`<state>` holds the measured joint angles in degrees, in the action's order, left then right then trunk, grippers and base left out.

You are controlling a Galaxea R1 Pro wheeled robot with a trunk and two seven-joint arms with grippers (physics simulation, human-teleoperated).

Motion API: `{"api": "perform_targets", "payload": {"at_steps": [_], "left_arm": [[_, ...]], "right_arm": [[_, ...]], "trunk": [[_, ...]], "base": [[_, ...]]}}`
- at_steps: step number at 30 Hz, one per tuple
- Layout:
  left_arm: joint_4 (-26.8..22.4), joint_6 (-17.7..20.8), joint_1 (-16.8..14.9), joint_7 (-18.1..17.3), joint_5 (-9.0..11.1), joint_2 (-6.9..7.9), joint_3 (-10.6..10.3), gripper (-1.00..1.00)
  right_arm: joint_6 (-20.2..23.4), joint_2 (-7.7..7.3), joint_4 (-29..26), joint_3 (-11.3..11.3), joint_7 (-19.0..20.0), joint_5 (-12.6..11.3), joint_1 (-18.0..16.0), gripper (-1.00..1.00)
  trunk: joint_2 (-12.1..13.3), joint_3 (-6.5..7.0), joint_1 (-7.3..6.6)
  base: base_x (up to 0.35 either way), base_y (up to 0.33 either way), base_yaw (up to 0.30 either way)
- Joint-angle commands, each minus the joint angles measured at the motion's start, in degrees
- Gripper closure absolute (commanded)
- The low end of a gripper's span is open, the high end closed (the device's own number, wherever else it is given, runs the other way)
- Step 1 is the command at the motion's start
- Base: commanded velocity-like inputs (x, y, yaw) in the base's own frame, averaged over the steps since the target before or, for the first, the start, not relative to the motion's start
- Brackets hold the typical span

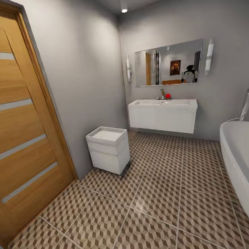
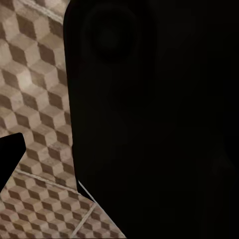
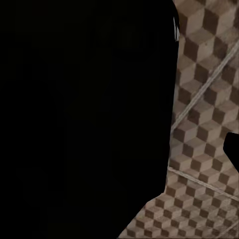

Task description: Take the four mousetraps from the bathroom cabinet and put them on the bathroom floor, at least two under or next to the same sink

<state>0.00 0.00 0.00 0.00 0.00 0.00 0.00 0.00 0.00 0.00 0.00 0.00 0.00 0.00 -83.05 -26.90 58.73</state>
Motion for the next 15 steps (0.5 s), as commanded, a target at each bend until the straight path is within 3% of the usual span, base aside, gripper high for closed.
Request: {"api": "perform_targets", "payload": {"at_steps": [1, 15], "left_arm": [[-0.33, -0.29, -0.08, -0.31, 0.33, 0.09, 0.33, -1.00], [-2.55, -0.26, -0.08, -0.28, 0.52, -0.15, 0.44, -1.00]], "right_arm": [[-0.33, -0.17, -0.33, 0.33, 0.27, 0.33, -0.34, -1.00], [-3.44, -0.44, -1.02, 0.35, 0.19, 0.42, -1.62, -1.00]], "trunk": [[-0.03, -0.03, 0.00], [-0.03, -0.03, 0.00]], "base": [[0.000, 0.000, 0.000], [0.000, 0.000, 0.000]]}}
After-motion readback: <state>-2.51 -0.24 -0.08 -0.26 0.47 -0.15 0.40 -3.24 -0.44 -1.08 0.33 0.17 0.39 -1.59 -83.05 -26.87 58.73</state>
